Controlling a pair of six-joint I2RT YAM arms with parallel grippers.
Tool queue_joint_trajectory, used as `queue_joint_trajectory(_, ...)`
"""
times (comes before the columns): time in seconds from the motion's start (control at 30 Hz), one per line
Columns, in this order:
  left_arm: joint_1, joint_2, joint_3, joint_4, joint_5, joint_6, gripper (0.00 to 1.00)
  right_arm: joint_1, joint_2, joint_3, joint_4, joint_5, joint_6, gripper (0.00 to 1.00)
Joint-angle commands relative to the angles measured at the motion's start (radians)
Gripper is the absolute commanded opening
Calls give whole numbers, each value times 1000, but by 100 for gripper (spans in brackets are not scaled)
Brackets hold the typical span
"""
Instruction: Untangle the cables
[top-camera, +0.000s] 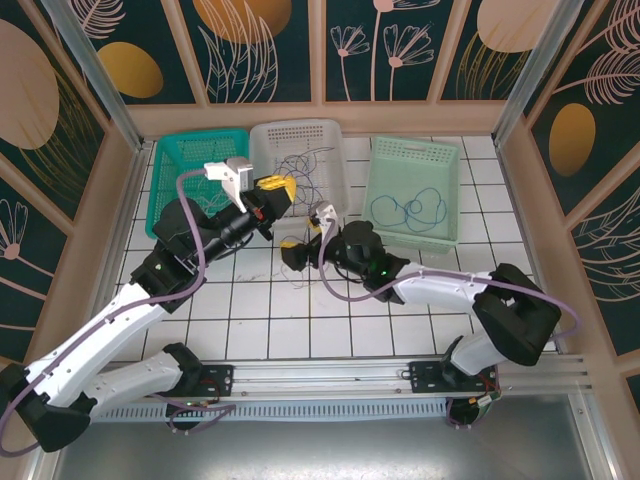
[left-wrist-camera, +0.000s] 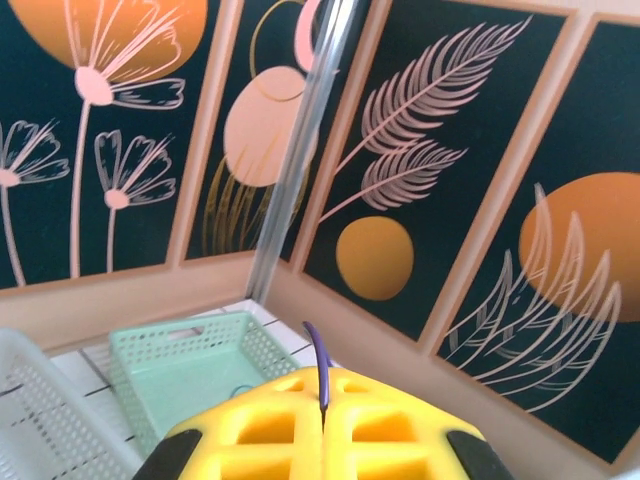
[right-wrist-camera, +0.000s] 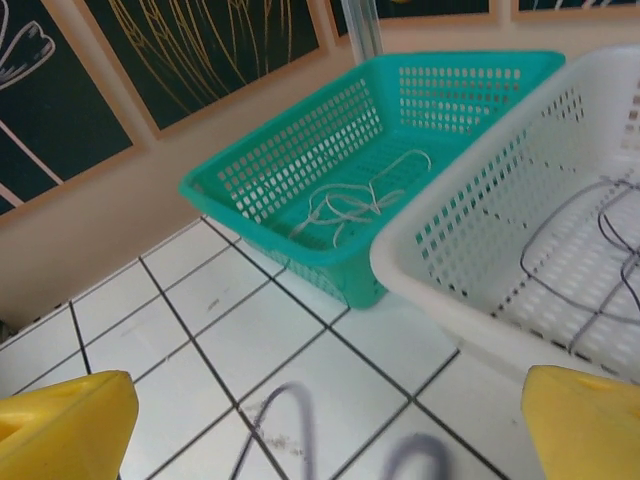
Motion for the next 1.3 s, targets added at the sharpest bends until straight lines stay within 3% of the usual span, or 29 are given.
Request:
queue_joint_trajectory(0.0, 5, -12, 30, 93, 57, -35, 0, 24, 38, 72, 71, 70, -30, 99)
queue_joint_trajectory(0.17, 4, -30, 75, 110, 17, -15, 0, 27, 112, 130, 1, 82, -35, 91)
queue_joint_trajectory(0.33, 5, -61, 158, 93, -91, 86, 0, 29, 139, 110, -61, 89, -1, 64)
queue_joint_trajectory(0.57, 6, -58, 243, 76, -181, 196, 0, 26, 60, 20, -77, 107, 9, 56)
queue_joint_trajectory(0.9, 6, -22, 257, 102, -177, 198, 3, 22, -15, -30, -93, 107, -3, 2)
queue_joint_trajectory(1.1, 4, -44, 261, 99, -260, 242, 4, -12, -43, -71, -120, 106, 32, 0)
queue_joint_trajectory(1.27, 5, -48, 294, 96, -310, 288, 4, -91, -72, -139, -100, 15, 110, 0)
